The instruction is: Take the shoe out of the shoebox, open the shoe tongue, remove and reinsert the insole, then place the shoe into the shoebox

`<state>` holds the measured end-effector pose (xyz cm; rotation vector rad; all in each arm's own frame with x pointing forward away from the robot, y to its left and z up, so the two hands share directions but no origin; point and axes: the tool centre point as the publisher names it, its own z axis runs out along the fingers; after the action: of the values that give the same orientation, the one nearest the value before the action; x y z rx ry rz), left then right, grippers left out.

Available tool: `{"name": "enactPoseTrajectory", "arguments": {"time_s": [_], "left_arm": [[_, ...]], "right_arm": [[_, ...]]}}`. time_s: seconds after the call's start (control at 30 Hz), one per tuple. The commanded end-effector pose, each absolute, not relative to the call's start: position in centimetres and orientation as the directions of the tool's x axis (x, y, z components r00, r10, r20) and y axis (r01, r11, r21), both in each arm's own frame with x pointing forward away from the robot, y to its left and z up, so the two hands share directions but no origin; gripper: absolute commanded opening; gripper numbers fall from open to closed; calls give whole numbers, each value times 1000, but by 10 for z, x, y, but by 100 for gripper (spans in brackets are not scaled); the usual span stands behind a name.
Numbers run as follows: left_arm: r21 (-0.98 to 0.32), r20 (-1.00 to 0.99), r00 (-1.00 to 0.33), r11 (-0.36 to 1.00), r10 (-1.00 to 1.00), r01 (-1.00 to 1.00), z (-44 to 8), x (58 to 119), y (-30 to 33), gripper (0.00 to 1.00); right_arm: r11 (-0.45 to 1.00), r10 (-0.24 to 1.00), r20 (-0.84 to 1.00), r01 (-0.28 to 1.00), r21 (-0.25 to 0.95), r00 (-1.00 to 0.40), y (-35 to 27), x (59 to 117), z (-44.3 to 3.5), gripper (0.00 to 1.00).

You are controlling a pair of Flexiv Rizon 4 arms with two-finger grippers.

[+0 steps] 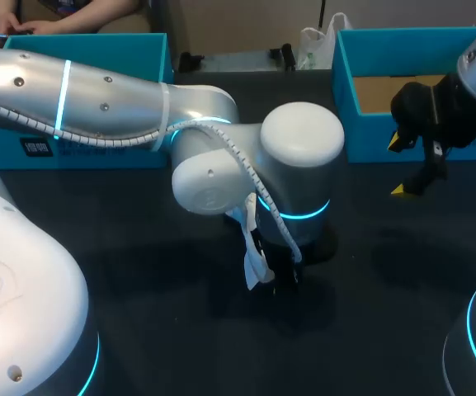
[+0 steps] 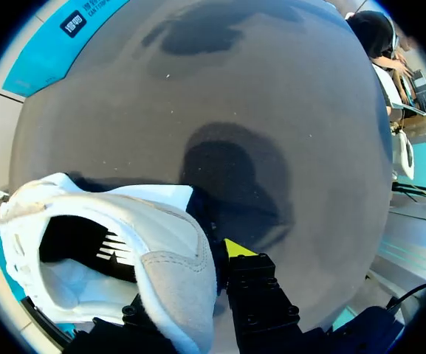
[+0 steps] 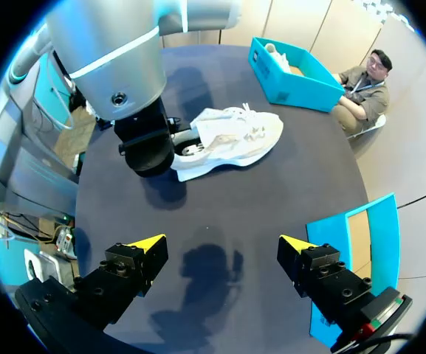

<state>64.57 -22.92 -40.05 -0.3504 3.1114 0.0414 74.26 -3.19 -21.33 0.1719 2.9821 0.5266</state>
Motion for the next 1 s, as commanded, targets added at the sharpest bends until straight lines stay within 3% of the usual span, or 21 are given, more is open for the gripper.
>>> {"name": "enactPoseTrajectory", "arguments": {"time_s": [0.03,0.53,1.0], "left_arm": [[64,-25,-975,973,-220,-221,-377,652,-229,0],[72,-12,-964,962,-265,-265,-292,696,-234,0],[48,114,-980,986,-162,-157,-232,703,-232,0]], "right_arm": [[934,130,-88,92,346,-988,-32,742,-214,100],[934,130,-88,92,346,-988,-32,742,-214,100],[934,130,-88,92,346,-988,-32,742,-214,100]]}}
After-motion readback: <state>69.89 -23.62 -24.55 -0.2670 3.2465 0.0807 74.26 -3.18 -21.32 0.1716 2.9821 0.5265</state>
